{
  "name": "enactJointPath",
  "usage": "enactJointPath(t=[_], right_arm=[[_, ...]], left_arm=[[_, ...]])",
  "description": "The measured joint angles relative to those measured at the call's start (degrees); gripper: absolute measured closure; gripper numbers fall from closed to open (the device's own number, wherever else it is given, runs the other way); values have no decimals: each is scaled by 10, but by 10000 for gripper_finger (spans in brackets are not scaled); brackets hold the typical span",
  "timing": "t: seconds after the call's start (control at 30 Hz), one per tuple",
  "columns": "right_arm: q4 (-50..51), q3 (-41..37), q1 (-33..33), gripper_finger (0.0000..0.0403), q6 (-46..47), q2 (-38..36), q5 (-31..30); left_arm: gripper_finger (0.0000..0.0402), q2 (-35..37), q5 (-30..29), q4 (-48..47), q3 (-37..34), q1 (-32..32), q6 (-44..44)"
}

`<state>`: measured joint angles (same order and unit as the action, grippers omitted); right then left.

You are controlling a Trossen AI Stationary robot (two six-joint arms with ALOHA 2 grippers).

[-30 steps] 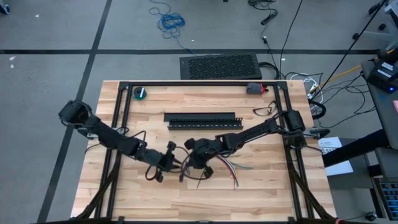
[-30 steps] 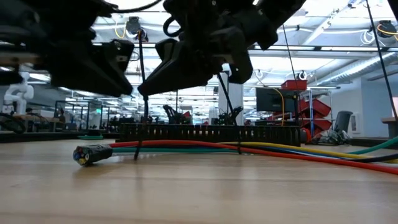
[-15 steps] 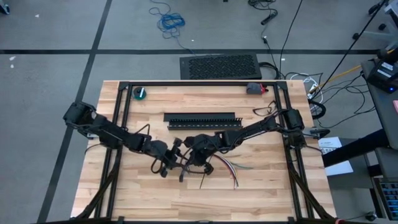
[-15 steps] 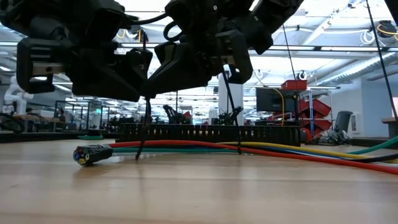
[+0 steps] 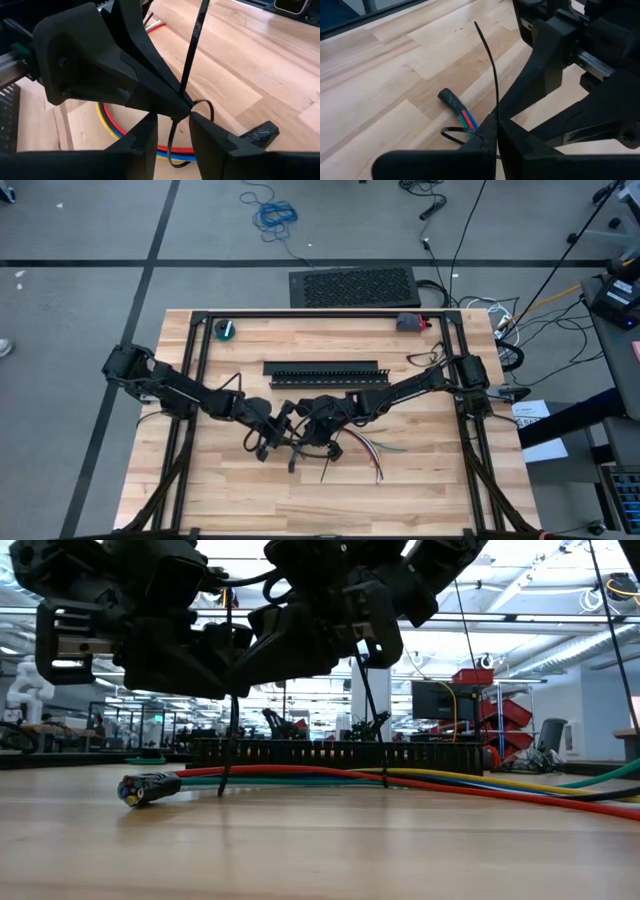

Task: Ziptie cables
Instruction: Wrap the cables together using a zip tie

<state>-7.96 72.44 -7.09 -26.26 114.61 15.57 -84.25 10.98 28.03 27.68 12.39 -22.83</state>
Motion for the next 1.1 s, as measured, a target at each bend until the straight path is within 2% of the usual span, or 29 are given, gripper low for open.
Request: enactJointPath(t=[0.17,0.6,1.1], right_arm=[[-3,0,0,403,13,0,0],[-5,0,8,403,32,0,26],[2,1,7,403,37,-1,30]], left_arm=[[311,0,25,-1,0,-9,-1],[314,-62,36,50,12,-9,-2],[314,-30,56,12,15,-14,14]])
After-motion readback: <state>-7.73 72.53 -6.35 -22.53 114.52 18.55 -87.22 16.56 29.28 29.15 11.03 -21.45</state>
